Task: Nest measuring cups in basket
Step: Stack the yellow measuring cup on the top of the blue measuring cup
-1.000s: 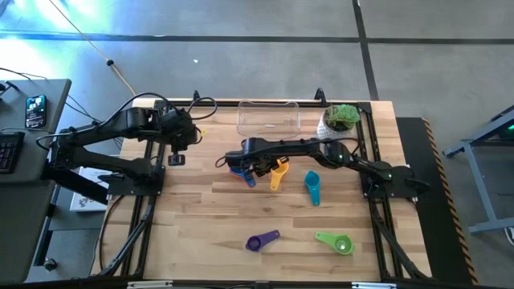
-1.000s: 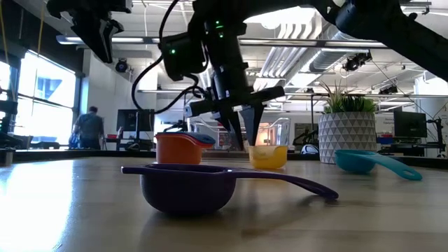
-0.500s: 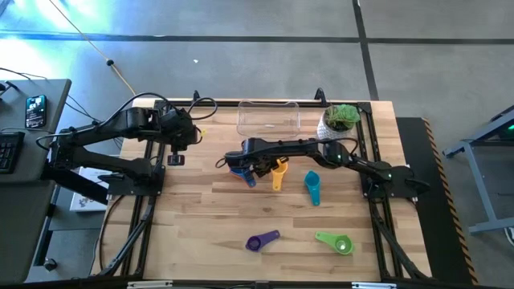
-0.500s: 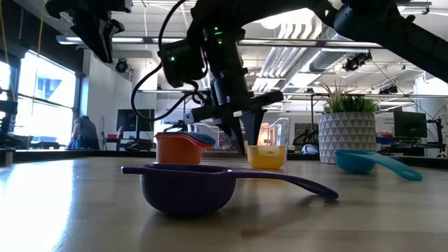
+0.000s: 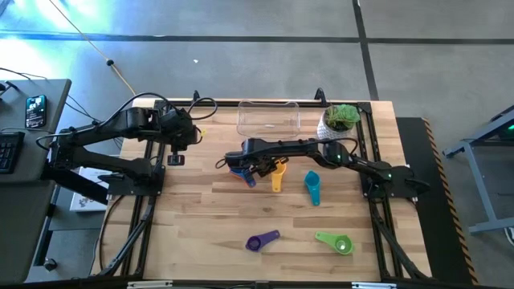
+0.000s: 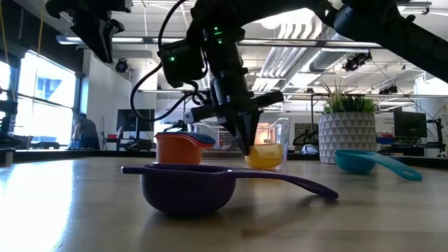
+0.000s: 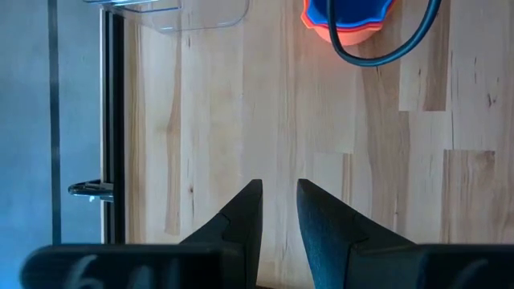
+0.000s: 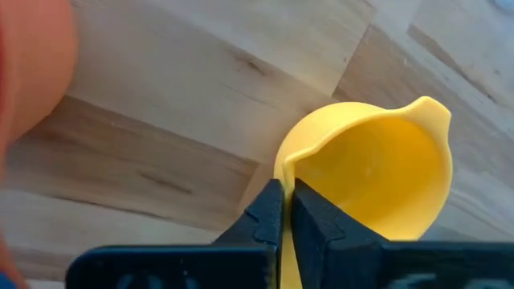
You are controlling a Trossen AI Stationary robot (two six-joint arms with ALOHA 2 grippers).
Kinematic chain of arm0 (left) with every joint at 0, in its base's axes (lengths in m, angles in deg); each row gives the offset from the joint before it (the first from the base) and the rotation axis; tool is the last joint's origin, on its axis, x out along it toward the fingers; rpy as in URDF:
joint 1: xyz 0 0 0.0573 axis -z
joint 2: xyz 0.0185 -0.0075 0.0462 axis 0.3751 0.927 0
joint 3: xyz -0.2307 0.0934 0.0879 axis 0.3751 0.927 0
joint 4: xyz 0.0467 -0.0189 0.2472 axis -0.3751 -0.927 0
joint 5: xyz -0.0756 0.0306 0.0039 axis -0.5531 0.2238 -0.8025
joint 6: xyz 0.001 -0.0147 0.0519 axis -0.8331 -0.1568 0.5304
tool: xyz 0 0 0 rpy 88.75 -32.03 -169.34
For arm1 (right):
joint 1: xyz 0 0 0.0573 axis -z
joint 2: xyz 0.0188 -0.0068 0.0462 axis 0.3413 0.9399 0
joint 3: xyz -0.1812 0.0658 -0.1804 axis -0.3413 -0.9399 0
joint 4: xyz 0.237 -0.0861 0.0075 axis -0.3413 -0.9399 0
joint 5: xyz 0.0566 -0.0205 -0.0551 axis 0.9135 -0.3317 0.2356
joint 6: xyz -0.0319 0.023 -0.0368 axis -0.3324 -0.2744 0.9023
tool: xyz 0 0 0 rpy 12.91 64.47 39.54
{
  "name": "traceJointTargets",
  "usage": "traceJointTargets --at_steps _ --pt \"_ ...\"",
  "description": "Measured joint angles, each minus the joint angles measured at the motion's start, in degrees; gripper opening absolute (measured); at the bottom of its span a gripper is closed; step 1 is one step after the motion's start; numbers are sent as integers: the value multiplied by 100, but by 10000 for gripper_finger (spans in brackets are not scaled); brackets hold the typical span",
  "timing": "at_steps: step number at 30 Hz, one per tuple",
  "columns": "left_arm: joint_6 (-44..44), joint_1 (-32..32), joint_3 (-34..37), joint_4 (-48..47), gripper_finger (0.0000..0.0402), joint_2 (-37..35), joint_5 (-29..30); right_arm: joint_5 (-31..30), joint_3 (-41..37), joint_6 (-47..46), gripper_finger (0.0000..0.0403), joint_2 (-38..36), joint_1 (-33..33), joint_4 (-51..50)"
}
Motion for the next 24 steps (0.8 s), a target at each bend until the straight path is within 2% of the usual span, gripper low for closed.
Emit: traceJointTargets --at_steps 14,18,24 --pt "0 1 1 2 71 0 0 -313 2 -108 1 -789 -162 63" --pt "1 -1 0 8 71 0 0 -359 7 372 1 -1027 -270 470" --pt "0 1 0 152 71 0 0 -371 7 1429 1 -1133 -364 1697"
